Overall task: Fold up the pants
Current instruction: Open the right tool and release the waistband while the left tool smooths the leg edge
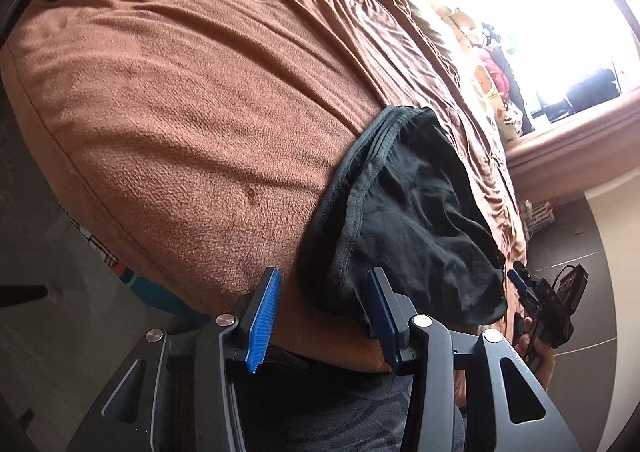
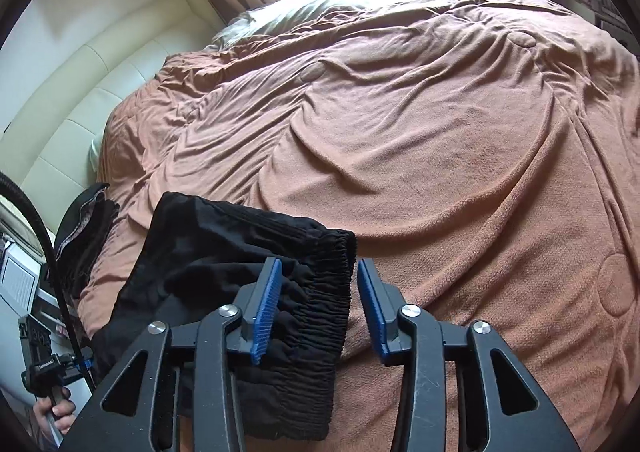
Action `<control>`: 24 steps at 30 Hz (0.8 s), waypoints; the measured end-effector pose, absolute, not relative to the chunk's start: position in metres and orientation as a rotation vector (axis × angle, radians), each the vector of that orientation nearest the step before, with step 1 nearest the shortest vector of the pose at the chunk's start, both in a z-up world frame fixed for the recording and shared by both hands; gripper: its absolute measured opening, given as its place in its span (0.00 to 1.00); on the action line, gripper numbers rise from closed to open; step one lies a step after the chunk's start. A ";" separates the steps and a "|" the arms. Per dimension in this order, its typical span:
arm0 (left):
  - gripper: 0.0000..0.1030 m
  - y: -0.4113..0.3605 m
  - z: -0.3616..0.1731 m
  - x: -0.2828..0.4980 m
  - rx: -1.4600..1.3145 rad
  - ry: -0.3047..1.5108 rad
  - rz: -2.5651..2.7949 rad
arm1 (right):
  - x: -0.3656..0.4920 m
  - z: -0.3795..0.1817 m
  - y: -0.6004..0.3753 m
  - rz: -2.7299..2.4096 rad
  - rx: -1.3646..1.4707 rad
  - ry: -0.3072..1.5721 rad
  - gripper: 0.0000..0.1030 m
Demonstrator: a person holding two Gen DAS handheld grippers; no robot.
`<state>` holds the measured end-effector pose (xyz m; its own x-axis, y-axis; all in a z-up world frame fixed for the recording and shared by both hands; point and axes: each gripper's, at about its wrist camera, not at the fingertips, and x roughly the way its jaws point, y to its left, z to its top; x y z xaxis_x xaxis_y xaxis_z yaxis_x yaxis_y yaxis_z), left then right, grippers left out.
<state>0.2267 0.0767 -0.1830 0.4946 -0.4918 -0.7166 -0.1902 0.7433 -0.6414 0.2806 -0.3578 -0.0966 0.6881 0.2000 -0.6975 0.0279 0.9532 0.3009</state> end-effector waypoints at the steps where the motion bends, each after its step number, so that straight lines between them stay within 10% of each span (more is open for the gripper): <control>1: 0.45 0.075 -0.184 0.226 -0.748 1.062 -0.213 | 0.275 -0.096 -0.359 0.099 0.306 0.800 0.43; 24: 0.63 0.057 -0.195 0.247 -0.718 0.940 -0.331 | 0.211 -0.099 -0.341 0.147 0.361 0.750 0.47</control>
